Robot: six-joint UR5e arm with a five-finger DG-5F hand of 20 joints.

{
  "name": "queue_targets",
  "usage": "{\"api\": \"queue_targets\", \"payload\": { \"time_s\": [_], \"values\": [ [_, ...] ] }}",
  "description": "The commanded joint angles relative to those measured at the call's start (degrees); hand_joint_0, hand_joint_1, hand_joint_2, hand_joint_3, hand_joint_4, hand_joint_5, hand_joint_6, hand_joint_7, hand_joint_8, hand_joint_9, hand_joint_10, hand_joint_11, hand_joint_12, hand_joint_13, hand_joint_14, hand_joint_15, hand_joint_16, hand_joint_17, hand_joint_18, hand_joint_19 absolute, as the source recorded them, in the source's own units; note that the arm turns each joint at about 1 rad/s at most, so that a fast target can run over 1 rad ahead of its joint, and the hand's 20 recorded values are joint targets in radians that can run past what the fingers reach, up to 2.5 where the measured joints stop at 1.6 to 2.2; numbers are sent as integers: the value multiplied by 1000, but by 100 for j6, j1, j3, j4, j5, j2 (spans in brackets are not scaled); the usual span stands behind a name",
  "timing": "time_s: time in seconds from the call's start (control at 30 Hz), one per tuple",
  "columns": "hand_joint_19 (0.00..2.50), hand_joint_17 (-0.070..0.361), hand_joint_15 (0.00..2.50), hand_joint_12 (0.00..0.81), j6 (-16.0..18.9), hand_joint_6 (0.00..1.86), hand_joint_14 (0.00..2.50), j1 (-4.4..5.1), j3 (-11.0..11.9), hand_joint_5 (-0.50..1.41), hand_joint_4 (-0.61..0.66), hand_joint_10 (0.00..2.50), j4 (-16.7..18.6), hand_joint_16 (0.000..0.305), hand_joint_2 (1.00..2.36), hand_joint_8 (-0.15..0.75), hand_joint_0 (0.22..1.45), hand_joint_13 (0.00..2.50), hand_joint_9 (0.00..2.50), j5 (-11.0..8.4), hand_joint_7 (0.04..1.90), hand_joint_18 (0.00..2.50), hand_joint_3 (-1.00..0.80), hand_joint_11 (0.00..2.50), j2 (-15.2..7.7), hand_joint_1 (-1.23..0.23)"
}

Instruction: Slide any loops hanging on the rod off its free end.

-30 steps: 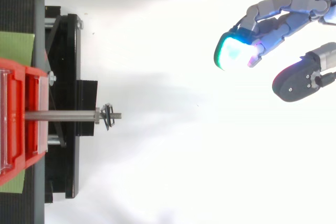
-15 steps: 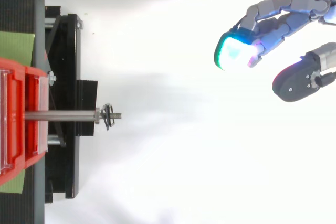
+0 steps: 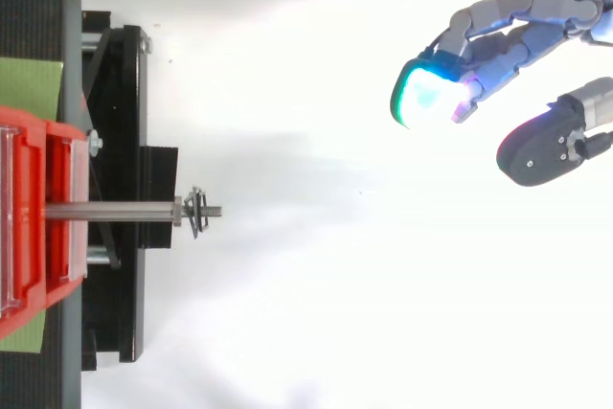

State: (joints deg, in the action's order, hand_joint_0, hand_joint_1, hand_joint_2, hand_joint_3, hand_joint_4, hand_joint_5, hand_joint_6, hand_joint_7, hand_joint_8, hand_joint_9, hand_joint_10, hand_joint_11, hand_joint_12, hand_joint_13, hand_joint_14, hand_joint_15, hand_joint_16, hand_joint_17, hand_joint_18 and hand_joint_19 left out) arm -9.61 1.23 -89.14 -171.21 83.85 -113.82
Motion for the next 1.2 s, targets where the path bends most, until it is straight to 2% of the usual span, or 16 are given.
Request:
{"api": "queue_targets", "payload": {
  "time_s": [0.0,0.6,1.0,1.17],
  "values": [
    [372,84,0,219,3,503,0,0,1,-184,229,4,0,37,1002,225,579,370,605,0,871,470,-475,134,0,-575],
    [372,84,0,219,3,503,0,0,1,-183,228,4,0,37,1002,222,579,369,602,0,870,472,-473,119,0,-575],
    [356,82,0,248,3,503,2,0,1,-176,249,5,0,37,1003,243,580,410,656,0,884,469,-470,162,-9,-578],
    [354,80,0,213,3,503,0,0,-7,-173,257,5,0,36,1002,249,582,426,685,0,880,474,-471,163,0,-578]
  ]
}}
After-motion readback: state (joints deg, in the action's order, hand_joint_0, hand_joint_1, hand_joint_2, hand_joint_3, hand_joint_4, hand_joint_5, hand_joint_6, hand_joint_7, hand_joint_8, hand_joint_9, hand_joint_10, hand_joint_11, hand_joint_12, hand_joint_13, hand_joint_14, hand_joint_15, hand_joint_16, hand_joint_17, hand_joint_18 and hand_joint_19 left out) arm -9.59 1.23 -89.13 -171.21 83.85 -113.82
